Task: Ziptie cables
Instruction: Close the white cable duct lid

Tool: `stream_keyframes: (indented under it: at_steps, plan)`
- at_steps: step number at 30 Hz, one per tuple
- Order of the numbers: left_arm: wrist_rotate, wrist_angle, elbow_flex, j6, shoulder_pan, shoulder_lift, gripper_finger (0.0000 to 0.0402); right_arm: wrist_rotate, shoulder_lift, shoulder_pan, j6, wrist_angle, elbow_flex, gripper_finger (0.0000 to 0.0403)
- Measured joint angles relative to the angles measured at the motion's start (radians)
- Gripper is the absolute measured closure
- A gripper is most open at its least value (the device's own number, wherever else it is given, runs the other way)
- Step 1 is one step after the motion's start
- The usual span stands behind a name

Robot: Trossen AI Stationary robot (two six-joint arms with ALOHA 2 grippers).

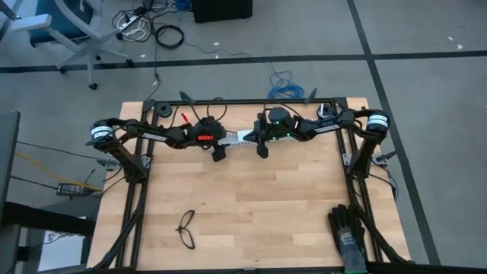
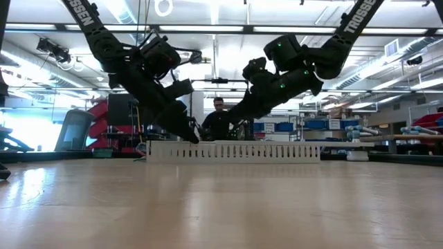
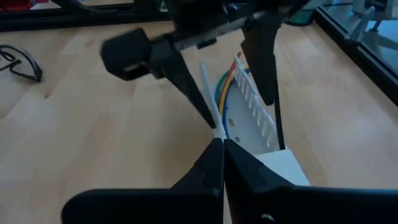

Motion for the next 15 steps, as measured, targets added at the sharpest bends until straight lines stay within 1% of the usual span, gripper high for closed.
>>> stream_keyframes:
  at_steps: [6, 8, 13, 15]
  plan:
    - [0.048, 0.046, 0.001, -0.004, 0.002, 0.007, 0.0116, 0.005, 0.000, -0.013, 0.008, 0.002, -0.007, 0.0403]
    - [0.054, 0.048, 0.001, -0.015, 0.002, 0.027, 0.0117, 0.005, 0.000, -0.016, 0.008, 0.002, -0.007, 0.0403]
    - [0.055, 0.128, 0.005, -0.032, 0.002, 0.095, 0.0117, 0.001, 0.000, -0.021, 0.007, 0.002, -0.007, 0.0403]
    - [0.053, 0.119, 0.013, -0.033, 0.002, 0.120, 0.0117, 0.001, -0.001, -0.024, 0.007, -0.002, -0.007, 0.0403]
